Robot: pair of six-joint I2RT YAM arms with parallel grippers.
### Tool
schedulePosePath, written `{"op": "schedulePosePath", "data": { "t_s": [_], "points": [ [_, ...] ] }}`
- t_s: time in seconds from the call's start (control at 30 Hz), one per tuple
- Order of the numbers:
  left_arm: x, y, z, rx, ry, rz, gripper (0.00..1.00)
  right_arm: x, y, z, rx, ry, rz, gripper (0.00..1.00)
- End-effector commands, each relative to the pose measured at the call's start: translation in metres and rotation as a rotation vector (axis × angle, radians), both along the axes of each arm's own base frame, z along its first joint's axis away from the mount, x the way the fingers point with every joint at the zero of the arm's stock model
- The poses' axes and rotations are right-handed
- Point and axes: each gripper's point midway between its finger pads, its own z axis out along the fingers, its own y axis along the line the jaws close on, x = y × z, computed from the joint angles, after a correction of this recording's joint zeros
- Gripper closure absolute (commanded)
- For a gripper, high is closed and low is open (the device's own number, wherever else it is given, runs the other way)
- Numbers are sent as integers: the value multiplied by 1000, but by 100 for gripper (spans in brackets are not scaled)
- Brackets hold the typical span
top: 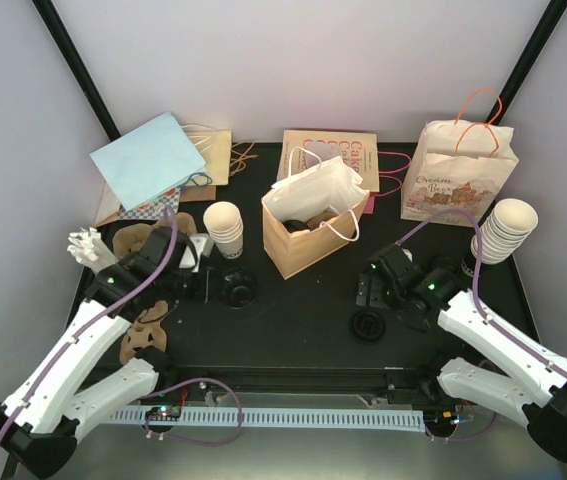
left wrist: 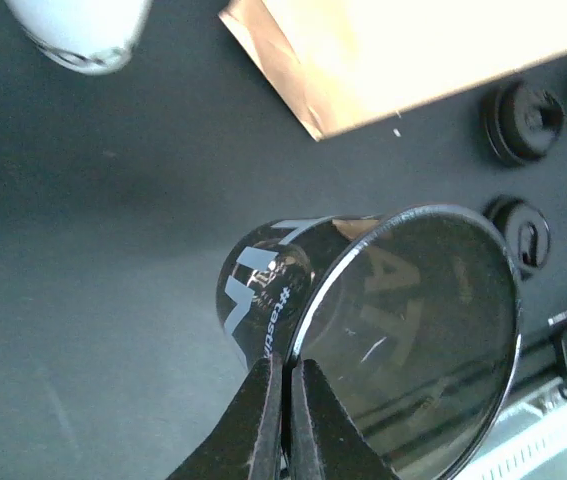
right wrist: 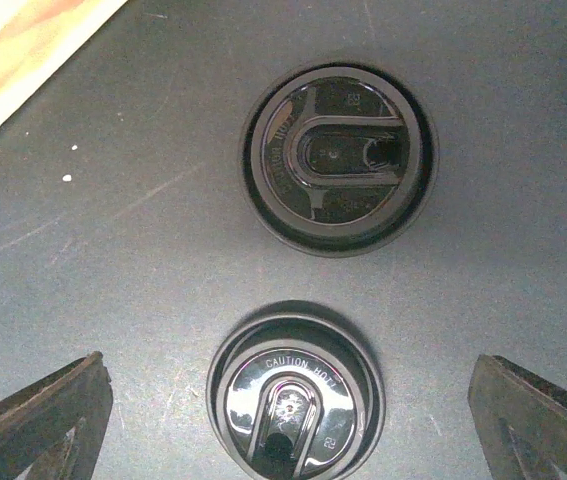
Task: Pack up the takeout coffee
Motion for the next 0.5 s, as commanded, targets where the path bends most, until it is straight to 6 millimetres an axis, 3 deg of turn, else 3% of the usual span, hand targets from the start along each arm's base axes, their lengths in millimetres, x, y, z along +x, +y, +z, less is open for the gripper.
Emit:
{"op": "schedulePosePath", "data": {
  "t_s": [0.0,0.27,0.47],
  "points": [
    [-1,-41,-2,-153,10,-44,98,3,-4,2,-13,-4,-29,0],
    [2,-77,-28,-201,-14,-68,98,-8,-3,-15,8,55,-43,0],
    [6,-93,-42,-165,-4,-77,98,-17,-4,-31,-15,127,-45,0]
  ]
}}
